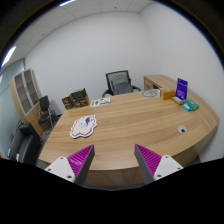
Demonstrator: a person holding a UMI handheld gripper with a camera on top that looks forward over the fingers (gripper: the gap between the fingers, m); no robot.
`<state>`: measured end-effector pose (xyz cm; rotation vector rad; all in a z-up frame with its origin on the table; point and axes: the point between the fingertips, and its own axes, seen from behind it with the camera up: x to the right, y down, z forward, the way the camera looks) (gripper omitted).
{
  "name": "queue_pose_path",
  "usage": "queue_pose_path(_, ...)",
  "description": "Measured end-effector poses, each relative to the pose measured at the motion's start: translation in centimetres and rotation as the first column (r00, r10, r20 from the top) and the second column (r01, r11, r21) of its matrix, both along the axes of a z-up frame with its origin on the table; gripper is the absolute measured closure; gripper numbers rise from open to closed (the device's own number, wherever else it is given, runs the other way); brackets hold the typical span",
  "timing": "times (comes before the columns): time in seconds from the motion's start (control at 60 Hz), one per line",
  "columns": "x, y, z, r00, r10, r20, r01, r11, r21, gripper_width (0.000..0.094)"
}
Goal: Arrange mouse
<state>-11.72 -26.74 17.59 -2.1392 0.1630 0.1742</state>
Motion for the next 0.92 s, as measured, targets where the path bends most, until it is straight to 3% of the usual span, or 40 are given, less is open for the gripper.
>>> queue_pose_path(0.283,-2.1,2.4,2.1,0.999,0.050,-0.001,-0.050,0.998,0.027,0.0104)
queue_pose_path(0.5,-4.9,0.2,3.0,0.997,0.077,0.030,-0.078,0.996,0.043,0.0103)
queue_pose_path(0.683,-9.9,-1.2,4.1,0.993,0.117,0.002,-0.117,0.990,0.084,0.0104)
queue_pose_path(0.917,-14.8,-0.3,4.8,0.991,0.127,0.032,-0.129,0.989,0.077,0.0102)
